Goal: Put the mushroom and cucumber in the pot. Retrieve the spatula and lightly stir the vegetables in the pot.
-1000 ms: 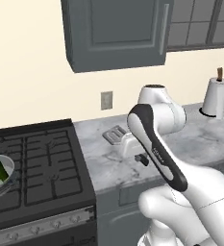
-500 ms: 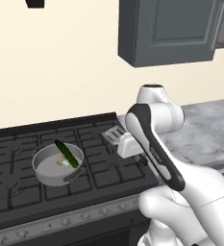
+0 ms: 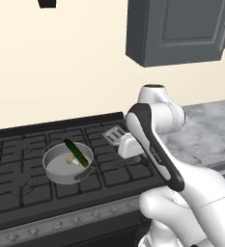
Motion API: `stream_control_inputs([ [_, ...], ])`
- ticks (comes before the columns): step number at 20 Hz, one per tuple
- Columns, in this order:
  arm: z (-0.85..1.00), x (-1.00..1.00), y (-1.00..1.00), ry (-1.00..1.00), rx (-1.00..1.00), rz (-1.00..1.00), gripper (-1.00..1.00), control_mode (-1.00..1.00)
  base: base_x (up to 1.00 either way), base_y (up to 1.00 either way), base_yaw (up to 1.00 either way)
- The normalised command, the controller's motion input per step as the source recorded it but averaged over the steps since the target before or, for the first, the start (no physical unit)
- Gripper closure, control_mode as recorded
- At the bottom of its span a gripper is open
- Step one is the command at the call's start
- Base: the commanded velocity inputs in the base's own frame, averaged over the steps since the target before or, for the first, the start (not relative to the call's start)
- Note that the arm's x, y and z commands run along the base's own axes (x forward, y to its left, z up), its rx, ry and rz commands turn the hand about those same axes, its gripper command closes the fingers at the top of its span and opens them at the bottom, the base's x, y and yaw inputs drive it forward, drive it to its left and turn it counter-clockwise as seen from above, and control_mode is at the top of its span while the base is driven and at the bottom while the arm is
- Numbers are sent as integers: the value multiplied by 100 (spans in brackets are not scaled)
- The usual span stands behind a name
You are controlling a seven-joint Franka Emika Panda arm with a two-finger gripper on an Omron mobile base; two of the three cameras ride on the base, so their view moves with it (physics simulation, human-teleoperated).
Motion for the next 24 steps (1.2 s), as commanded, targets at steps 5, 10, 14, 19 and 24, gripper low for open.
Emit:
stream_control_inputs([
  [5,0,0,0,0,0,0,100,100,-6,72,4],
  [10,0,0,0,0,0,0,100,100,27,21,0],
  [14,0,0,0,0,0,0,100,100,72,15,0],
  [19,9,61,9,16,-2,0,100,-100,0,0,0],
  [24,31,62,3,39,-15,0,100,-100,0,0,0],
])
